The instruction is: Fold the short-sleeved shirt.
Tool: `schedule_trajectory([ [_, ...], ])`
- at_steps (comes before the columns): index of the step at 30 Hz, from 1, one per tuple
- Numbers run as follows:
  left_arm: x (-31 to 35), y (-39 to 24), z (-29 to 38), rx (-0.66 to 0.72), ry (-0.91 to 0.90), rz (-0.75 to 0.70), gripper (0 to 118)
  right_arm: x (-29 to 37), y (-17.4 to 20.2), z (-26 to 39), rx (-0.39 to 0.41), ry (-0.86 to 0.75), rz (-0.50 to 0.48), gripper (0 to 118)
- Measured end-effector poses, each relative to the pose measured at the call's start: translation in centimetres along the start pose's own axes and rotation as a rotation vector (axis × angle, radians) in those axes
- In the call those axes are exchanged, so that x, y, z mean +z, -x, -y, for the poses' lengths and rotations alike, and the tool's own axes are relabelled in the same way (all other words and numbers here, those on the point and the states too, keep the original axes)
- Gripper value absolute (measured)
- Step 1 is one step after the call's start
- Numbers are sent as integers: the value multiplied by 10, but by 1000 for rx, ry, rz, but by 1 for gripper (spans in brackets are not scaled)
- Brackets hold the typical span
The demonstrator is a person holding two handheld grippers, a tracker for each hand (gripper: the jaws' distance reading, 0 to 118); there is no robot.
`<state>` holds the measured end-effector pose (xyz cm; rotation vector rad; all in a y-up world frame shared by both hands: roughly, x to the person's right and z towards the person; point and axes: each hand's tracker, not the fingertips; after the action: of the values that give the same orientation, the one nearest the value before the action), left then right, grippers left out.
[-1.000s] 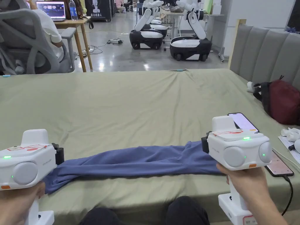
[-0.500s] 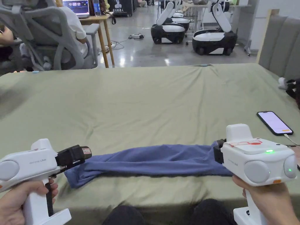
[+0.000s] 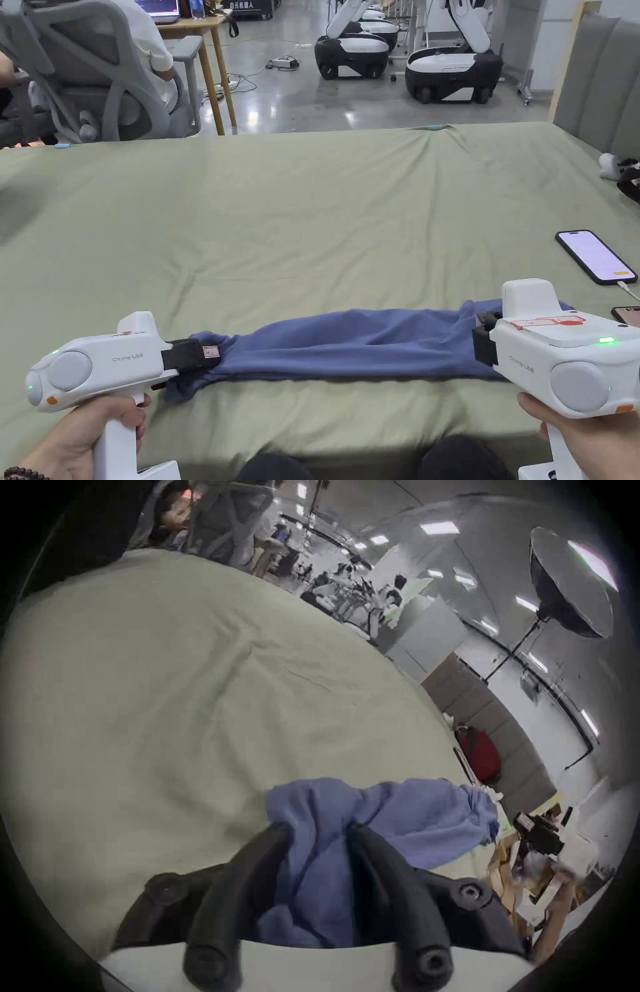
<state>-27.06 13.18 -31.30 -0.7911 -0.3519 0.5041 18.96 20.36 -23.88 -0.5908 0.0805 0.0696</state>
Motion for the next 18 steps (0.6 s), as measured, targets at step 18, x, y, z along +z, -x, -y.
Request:
schedule_trajectory([
  [18,101,96,-56,180,-222,-298,19,-11,13,-12,-9,-15,4,0],
])
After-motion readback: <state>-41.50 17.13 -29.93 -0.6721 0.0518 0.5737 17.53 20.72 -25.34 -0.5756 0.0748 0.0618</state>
